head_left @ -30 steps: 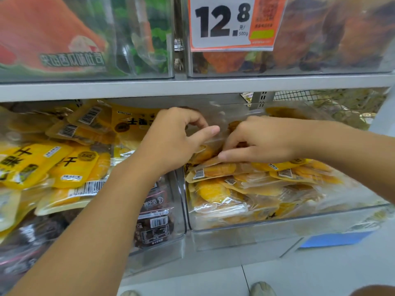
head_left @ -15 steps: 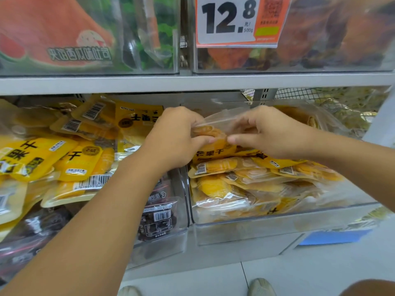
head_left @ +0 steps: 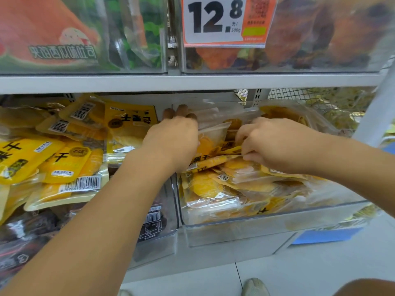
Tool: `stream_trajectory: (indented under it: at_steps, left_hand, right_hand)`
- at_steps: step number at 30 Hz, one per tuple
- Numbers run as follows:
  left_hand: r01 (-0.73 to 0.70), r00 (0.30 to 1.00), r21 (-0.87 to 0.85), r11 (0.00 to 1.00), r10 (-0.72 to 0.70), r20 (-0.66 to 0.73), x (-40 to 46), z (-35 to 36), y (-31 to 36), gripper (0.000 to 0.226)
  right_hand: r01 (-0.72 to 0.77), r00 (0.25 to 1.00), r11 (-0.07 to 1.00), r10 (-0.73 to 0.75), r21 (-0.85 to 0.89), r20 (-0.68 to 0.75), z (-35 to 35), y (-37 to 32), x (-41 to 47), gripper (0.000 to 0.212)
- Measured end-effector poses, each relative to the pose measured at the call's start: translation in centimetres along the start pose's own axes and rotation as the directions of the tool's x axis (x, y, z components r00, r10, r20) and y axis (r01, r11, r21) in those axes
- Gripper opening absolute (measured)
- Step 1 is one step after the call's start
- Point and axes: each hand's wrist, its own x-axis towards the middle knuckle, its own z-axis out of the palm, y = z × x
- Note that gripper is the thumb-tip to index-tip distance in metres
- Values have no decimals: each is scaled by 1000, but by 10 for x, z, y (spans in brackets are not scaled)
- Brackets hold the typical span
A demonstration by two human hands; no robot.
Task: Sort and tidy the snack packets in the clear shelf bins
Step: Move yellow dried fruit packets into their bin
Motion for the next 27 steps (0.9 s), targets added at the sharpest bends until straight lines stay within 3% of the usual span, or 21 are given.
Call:
stream_trajectory:
  at_steps: [2,5,8,10,12,15,18,20,24,27]
  left_hand:
    - [-27,999,-75,997,30,36,1,0,-4,50]
    - [-46,999,-212,976,51,18,2,2,-9,63]
    - [-88,996,-309,947,84,-27,4,6,-16,38]
    - [-92,995,-394,915,71,-67,2,6,-24,32]
    - [-93,993,-428,899,52,-105,-2,5,-31,31]
    - [-101,987,-477,873,27,-160,-12,3,-32,30]
    - [-104,975,-465,879,-1,-221,-16,2,-29,30]
    - [-111,974,-460,881,4,-227,-17,2,-29,29]
    - [-148,978,-457,877,62,-197,-16,-1,-30,15]
    - [-176,978,-439,881,105,-180,-16,0,-32,14]
  right_hand:
    - [4,985,1000,1,27,-171,1,-4,3,30]
    - [81,892,979,13,187,-452,-11,-18,3,33]
    - [153,818,961,7,230,-575,-17,-32,6,26]
    - [187,855,908,38,376,-517,-11,-39,14,24]
    - [187,930,809,36,557,-365,1,-43,23,21]
    - [116,989,796,-38,594,-142,7,-34,28,24]
    - [66,993,791,-109,608,35,-7,-23,20,28]
    - [78,996,832,-85,549,-13,-11,-24,21,14]
    - [79,986,991,-62,109,-156,-15,-51,34,22]
    - [44,983,999,-47,-16,-178,-21,-70,45,30]
